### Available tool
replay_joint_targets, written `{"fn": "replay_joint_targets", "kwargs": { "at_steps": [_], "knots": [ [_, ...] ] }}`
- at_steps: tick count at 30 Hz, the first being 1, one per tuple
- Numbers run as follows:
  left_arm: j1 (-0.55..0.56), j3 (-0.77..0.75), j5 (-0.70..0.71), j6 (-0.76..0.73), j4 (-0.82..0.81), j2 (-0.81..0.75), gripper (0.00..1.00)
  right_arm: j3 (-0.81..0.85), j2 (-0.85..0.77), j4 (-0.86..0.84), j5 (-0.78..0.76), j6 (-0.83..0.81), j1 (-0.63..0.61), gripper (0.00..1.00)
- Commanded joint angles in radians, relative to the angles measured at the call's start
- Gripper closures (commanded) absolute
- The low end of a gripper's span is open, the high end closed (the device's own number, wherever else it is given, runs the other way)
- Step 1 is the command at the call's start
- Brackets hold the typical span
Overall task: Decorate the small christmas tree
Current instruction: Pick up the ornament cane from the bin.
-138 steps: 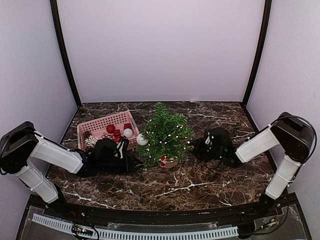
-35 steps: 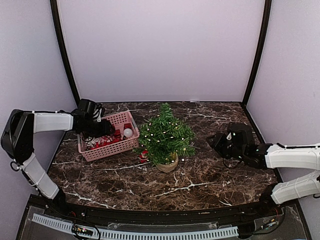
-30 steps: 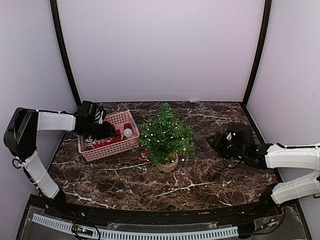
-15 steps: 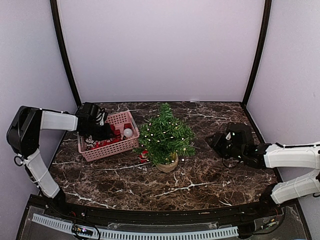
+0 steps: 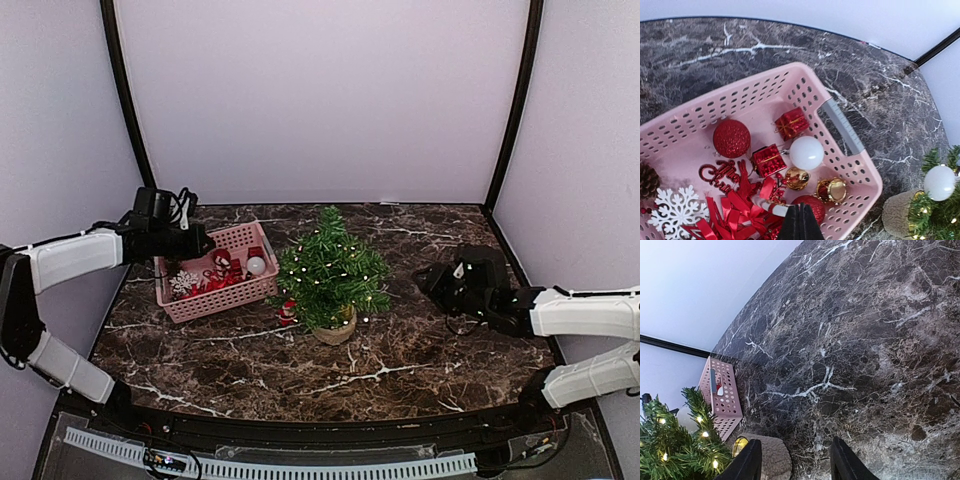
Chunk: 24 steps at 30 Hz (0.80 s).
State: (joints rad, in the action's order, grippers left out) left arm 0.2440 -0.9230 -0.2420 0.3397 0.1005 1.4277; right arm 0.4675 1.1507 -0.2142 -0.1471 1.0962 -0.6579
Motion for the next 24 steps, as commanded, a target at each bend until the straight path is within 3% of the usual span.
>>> {"fn": "replay_joint_targets", "kwargs": {
  "at_steps": [1,7,15,21,24],
  "knots": [
    [-0.005,0.018,-0.012,-0.043,0.049,-0.102,1.0,0.014,-0.018,-0.003,-0.018,-0.015,0.011,0.52],
    [-0.005,0.0,-0.087,-0.085,0.091,-0.199,1.0,0.035,-0.041,0.008,-0.013,-0.08,0.012,0.52],
    [-0.005,-0.12,-0.222,-0.172,0.246,-0.299,1.0,0.126,-0.171,0.055,0.028,-0.326,0.012,0.5],
    [0.018,-0.198,-0.427,-0.188,0.314,-0.373,1.0,0.194,-0.24,0.027,0.266,-0.506,0.008,0.41],
    [0.116,-0.237,-0.431,-0.208,0.355,-0.393,1.0,0.24,-0.235,0.003,0.375,-0.527,-0.013,0.38]
  ]
}}
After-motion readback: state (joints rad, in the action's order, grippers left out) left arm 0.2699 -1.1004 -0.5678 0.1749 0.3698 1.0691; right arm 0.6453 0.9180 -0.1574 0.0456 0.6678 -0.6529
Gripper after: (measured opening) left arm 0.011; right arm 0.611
